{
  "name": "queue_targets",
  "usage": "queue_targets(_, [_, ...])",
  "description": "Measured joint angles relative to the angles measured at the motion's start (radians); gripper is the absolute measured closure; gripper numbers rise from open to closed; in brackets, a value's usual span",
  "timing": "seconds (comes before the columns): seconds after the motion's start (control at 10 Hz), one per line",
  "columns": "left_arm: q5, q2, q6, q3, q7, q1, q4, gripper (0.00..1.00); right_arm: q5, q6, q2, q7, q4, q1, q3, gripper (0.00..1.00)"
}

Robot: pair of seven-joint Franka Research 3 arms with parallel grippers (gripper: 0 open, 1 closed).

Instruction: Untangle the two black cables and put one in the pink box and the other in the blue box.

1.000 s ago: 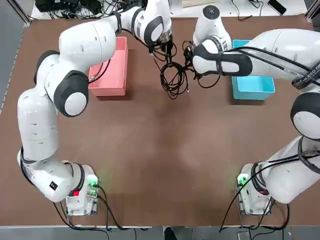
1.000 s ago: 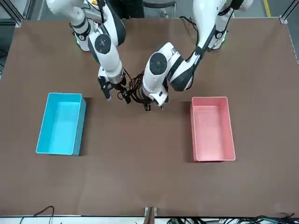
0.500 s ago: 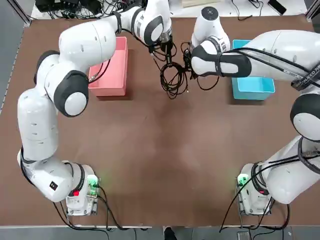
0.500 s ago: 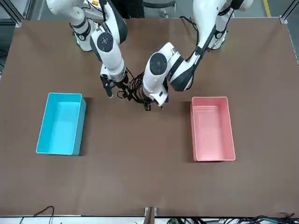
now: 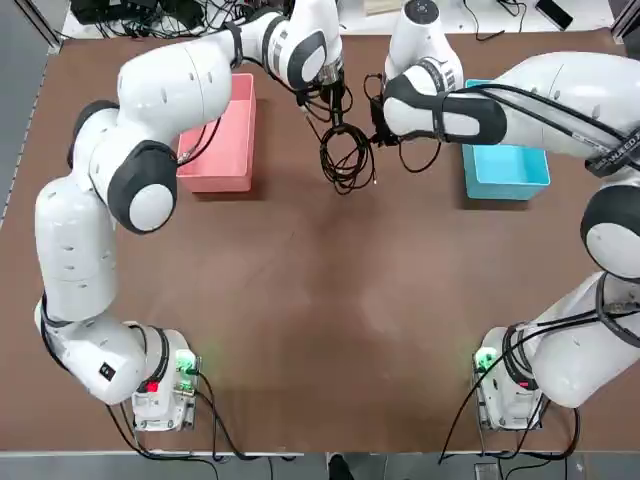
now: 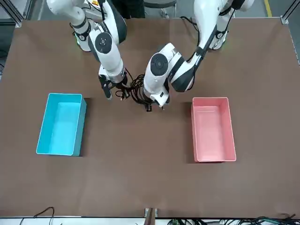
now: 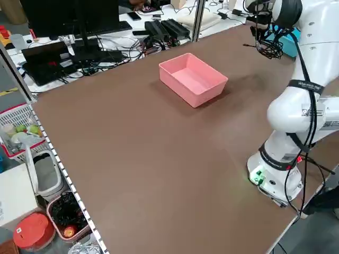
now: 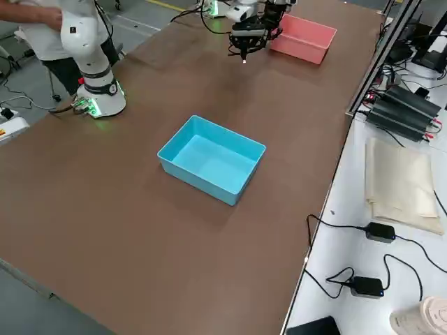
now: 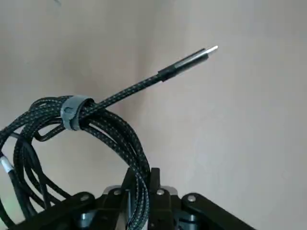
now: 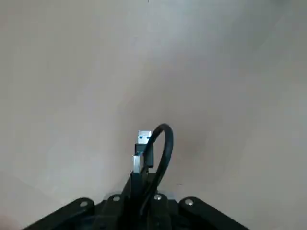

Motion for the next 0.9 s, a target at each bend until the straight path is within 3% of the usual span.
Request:
queue_targets(0.3, [0.000, 0.002, -0.002, 0.008, 0.011, 0.001, -0.001, 0.85, 0.013, -0.163, -0.001, -0.086, 0.085, -0.059, -0.003, 0.89])
queue_targets(0.7, [0.007, 0.037, -0.020, 0.017, 0.112, 0.029, -0.006, 0.85, 0.024, -0.543, -0.007, -0.480, 0.288, -0.248, -0.020, 0.89])
queue_targets(0.9, [0.027, 0.010, -0.150, 0.016, 0.243, 0.114, 0.011, 0.85, -0.007, -0.601, -0.009, -0.701, 0.333, -0.380, -0.025, 0.89])
